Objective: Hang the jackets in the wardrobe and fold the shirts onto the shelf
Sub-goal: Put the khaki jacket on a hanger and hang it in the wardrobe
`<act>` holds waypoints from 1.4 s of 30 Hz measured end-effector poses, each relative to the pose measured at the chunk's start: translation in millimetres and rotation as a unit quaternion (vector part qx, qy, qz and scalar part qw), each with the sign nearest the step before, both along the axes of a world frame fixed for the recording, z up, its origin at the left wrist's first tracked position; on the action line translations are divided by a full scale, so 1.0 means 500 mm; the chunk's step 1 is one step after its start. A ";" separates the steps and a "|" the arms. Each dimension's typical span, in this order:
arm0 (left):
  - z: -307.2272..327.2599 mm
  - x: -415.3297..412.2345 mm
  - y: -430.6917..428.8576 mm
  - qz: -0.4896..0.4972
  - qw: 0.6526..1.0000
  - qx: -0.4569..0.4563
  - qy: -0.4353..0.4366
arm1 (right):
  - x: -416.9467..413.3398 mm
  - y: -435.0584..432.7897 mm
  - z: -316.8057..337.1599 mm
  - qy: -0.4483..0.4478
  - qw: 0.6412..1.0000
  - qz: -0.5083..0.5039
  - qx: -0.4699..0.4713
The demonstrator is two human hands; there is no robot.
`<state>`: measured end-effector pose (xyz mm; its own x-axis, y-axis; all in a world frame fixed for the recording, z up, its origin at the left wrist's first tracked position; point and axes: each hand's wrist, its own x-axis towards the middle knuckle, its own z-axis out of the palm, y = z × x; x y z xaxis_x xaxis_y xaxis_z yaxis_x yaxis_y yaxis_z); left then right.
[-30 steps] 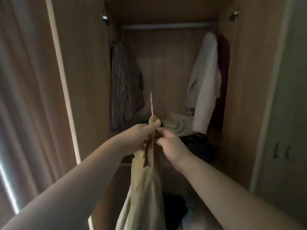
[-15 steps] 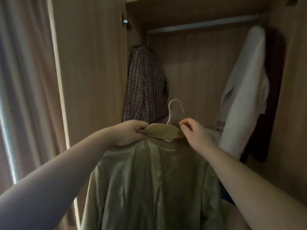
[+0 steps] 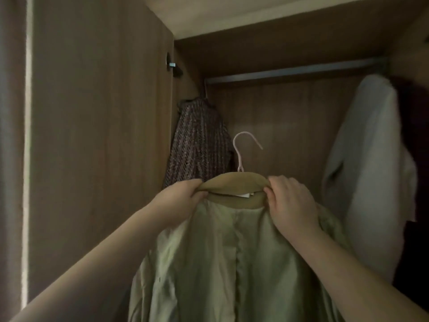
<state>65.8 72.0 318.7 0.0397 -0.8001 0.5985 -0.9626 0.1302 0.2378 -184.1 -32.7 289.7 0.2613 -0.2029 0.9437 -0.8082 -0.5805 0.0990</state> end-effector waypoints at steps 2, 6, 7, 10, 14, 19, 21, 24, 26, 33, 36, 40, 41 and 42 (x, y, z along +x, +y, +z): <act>0.031 0.015 -0.048 -0.034 0.998 -0.053 0.030 | 0.014 -0.047 0.024 0.007 0.998 -0.057 -0.022; 0.083 0.038 -0.140 0.023 0.986 -0.165 0.002 | 0.050 -0.113 0.063 0.001 0.995 -0.094 -0.012; 0.098 0.045 -0.162 0.028 0.983 -0.182 0.005 | 0.058 -0.129 0.072 0.005 0.995 -0.101 -0.007; 0.143 0.064 -0.220 0.036 0.976 -0.216 0.006 | 0.091 -0.176 0.095 0.003 0.993 -0.112 0.021; 0.199 0.092 -0.290 0.064 0.970 -0.233 -0.023 | 0.155 -0.254 0.137 -0.017 0.994 -0.083 0.071; 0.276 0.137 -0.368 0.154 0.951 -0.255 -0.087 | 0.247 -0.347 0.198 0.002 0.994 0.062 0.088; 0.306 0.153 -0.400 0.198 0.937 -0.266 -0.108 | 0.286 -0.392 0.219 0.014 0.986 0.136 0.099; 0.356 0.166 -0.447 0.246 0.921 -0.274 -0.123 | 0.332 -0.467 0.256 0.014 0.972 0.205 0.111; 0.393 0.170 -0.478 0.268 0.912 -0.279 -0.138 | 0.359 -0.515 0.289 0.020 0.969 0.218 0.117; 0.530 0.177 -0.609 0.339 0.886 -0.270 -0.166 | 0.458 -0.675 0.402 0.017 0.959 0.256 0.117; 0.583 0.172 -0.662 0.366 0.879 -0.263 -0.158 | 0.492 -0.738 0.439 -0.004 0.950 0.289 0.120; 0.626 0.177 -0.717 0.403 0.863 -0.259 -0.157 | 0.535 -0.798 0.463 0.008 0.930 0.353 0.103; 0.633 0.181 -0.727 0.409 0.861 -0.258 -0.157 | 0.547 -0.809 0.463 0.007 0.926 0.363 0.102; 0.639 0.186 -0.736 0.414 0.859 -0.257 -0.157 | 0.557 -0.819 0.463 0.003 0.924 0.370 0.101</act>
